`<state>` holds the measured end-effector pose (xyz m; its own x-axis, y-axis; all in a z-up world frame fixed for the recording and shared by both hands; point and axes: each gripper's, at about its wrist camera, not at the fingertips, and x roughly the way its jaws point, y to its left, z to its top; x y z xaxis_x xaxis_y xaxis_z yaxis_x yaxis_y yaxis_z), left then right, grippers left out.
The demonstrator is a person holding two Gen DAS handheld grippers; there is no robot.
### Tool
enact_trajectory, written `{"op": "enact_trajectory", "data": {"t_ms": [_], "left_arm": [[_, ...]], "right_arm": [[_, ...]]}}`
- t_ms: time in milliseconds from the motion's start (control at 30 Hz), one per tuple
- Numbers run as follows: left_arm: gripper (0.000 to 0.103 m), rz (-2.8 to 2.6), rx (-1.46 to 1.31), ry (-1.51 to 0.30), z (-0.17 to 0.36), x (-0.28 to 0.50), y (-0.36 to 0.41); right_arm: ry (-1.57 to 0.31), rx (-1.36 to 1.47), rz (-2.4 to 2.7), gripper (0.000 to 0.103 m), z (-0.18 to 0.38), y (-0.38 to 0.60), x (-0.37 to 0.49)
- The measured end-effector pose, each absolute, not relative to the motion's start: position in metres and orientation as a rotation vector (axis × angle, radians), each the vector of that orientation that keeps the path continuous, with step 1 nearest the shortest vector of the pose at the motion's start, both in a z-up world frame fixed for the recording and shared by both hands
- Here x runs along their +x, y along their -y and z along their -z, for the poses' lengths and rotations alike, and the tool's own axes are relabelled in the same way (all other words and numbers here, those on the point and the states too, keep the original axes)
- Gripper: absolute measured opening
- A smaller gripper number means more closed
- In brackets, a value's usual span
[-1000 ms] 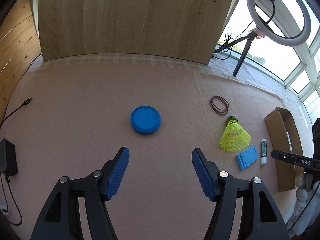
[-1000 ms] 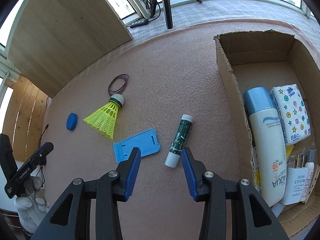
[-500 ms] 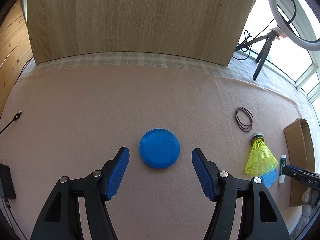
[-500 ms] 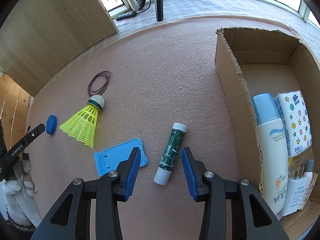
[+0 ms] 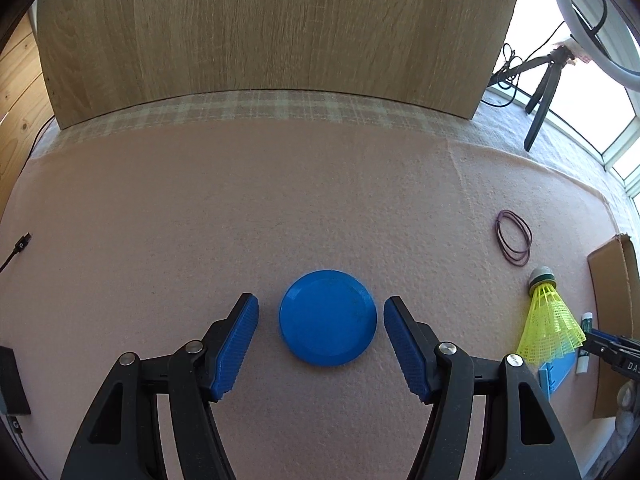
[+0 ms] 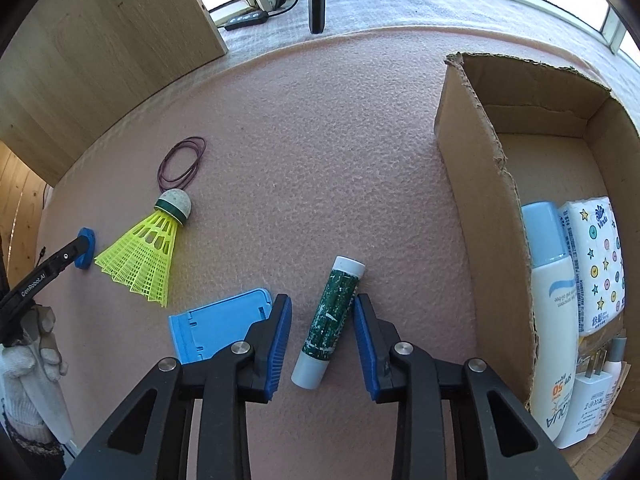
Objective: Organize objects
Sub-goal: 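Close the right tool on the glue stick while the left tool grips the blue lid, then carry the glue stick and blue lid into the box and open both tools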
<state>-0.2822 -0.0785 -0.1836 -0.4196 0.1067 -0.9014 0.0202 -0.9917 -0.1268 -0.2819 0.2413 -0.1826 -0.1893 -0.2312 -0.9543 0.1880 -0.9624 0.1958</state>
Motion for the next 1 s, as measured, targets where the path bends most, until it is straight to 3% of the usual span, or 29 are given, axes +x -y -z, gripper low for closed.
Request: {"op": "enact_trajectory", "data": {"t_ms": [233, 367, 1000], "left_arm": [[0.067, -2.624, -1.671, 0.123, 0.188, -0.282, 0.072], [0.054, -2.636, -1.665, 0.085, 0.187, -0.283, 0.071], [0.054, -2.62, -1.621, 0.13, 0.173, -0.239, 0.056]], "right_arm": [[0.052, 1.8, 2.229, 0.021, 0.183, -0.244, -0.28], [0.053, 1.799, 2.221, 0.018, 0.183, -0.244, -0.28], [0.05, 1.725, 2.197, 0.014, 0.174, -0.249, -0.262]]}}
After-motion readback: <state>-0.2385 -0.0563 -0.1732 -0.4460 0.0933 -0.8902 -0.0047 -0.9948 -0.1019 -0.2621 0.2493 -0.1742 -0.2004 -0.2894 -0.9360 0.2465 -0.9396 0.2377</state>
